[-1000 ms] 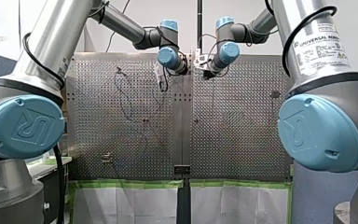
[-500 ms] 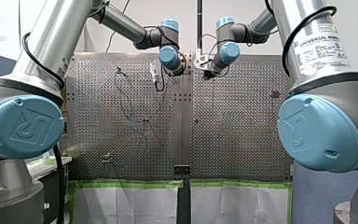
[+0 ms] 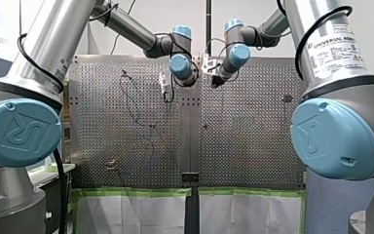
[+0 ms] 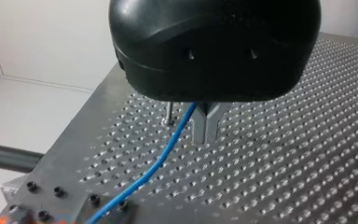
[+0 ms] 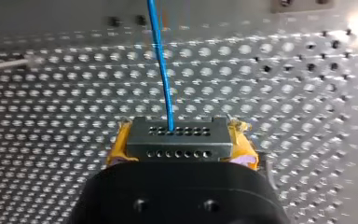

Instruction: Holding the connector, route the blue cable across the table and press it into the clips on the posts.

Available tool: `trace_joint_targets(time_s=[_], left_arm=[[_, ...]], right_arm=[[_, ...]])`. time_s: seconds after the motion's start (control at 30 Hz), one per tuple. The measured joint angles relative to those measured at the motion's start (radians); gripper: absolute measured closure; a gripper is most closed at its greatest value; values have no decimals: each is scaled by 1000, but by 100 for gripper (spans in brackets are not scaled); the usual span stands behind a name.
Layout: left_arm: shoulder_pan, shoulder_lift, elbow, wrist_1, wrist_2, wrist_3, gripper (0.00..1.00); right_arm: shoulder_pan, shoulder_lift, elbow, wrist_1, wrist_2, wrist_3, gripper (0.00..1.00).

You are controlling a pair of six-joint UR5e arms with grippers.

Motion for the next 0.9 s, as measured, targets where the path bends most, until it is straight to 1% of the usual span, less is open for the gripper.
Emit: trace_joint_targets(time_s=[0.13, 0.33, 0.43, 0.53, 0.63, 0.77, 0.9], left_arm=[[-12, 1, -31, 30, -17, -7, 99], [-22, 0, -79, 79, -46, -29, 99], [-23, 0, -107, 108, -64, -40, 99], [-23, 0, -134, 134, -73, -46, 99], [-23, 0, -159, 159, -79, -53, 99], [-23, 0, -191, 191, -87, -59, 99], [-21, -3, -230, 228, -73, -61, 99]], right_arm=[[3, -7, 27, 2, 2, 0, 100], [0, -45, 79, -5, 9, -3, 100], [-2, -54, 106, -6, 18, -3, 100], [-3, -57, 132, -9, 30, -4, 100], [-5, -57, 157, -21, 43, -2, 100], [-6, -55, 196, -55, 57, 6, 100], [-6, -49, 230, -83, 70, 10, 100]])
